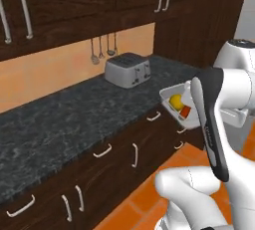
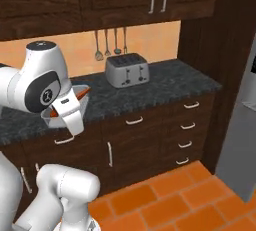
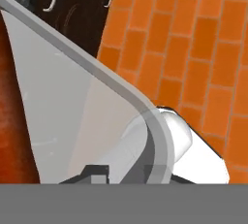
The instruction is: Take the meat container that has the steak and place it on the second highest rack of the freezer. Then take the vegetable container that has the lemon and carrot and place it on the highest rack of the freezer.
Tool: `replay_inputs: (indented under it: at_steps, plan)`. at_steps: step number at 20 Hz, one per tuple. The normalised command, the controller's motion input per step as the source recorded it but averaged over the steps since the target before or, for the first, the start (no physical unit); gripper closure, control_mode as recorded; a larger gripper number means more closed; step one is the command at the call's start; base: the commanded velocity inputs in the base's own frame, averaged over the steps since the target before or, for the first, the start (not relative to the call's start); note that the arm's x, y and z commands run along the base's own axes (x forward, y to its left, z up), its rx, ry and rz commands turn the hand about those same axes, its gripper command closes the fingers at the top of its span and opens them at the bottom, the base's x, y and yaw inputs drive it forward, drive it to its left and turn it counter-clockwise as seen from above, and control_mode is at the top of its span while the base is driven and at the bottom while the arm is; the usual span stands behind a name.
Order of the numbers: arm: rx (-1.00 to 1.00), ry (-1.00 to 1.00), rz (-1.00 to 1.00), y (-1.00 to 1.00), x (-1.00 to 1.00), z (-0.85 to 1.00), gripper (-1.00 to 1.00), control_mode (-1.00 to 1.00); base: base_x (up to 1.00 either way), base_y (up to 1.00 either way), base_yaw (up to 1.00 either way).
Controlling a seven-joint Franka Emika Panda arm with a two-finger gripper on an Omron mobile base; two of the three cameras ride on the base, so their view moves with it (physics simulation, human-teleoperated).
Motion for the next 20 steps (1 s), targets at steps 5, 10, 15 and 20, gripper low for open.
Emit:
replay_inputs:
  at_steps: [5,10,15,20]
  plan:
    - [0.00,0.00,0.00,0.00,0.00,0.00,1.00,1.00,-0.11,-0.51,-0.71]
    - [0.00,0.00,0.00,0.00,0.00,0.00,1.00,1.00,0.00,-0.56,-0.73]
    - [0.00,0.00,0.00,0.00,0.00,0.00,1.00,1.00,0.00,-0.56,-0.75]
    - [0.00,0.00,0.00,0.00,0.00,0.00,1.00,1.00,0.44,-0.16,-0.68]
